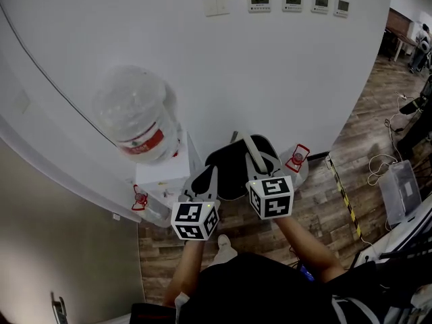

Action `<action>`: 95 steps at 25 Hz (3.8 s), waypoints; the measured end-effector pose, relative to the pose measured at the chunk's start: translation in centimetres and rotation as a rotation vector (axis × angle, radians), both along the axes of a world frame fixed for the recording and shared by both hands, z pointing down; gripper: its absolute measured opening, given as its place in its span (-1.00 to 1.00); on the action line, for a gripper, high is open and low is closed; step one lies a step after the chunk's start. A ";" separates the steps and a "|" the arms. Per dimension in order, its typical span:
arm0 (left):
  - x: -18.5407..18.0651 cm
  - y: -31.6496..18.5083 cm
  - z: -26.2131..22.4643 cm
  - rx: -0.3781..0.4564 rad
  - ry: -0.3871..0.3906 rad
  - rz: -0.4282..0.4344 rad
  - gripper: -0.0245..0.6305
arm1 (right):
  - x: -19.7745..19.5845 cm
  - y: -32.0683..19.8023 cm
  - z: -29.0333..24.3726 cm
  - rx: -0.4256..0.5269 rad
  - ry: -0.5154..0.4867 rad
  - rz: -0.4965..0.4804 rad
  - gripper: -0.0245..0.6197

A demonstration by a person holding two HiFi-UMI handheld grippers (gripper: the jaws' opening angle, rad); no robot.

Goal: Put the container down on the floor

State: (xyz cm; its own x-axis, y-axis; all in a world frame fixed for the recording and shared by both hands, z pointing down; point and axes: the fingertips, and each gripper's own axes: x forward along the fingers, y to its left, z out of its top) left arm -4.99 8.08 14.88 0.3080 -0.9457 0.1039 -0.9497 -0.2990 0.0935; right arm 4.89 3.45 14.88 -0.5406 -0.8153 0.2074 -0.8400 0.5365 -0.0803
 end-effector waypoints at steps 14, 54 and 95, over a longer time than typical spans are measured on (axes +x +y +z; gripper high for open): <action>-5.2 -8.5 -1.0 -0.016 0.009 0.083 -0.87 | -4.8 -8.0 -1.3 0.000 0.008 0.072 -0.82; -9.3 -18.1 3.9 -0.131 0.081 0.207 -0.87 | -9.3 -16.5 3.2 -0.114 0.036 0.172 -0.82; -3.7 -20.2 20.1 -0.397 0.161 0.152 -0.87 | -5.1 -18.2 20.5 -0.415 0.138 0.137 -0.82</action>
State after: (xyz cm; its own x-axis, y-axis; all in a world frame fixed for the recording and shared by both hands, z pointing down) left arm -8.74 -12.09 34.98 0.4823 -0.7849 0.3889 -0.8617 -0.3452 0.3718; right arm -0.17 -14.70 35.33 -0.3780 -0.7102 0.5939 -0.9189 0.3661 -0.1470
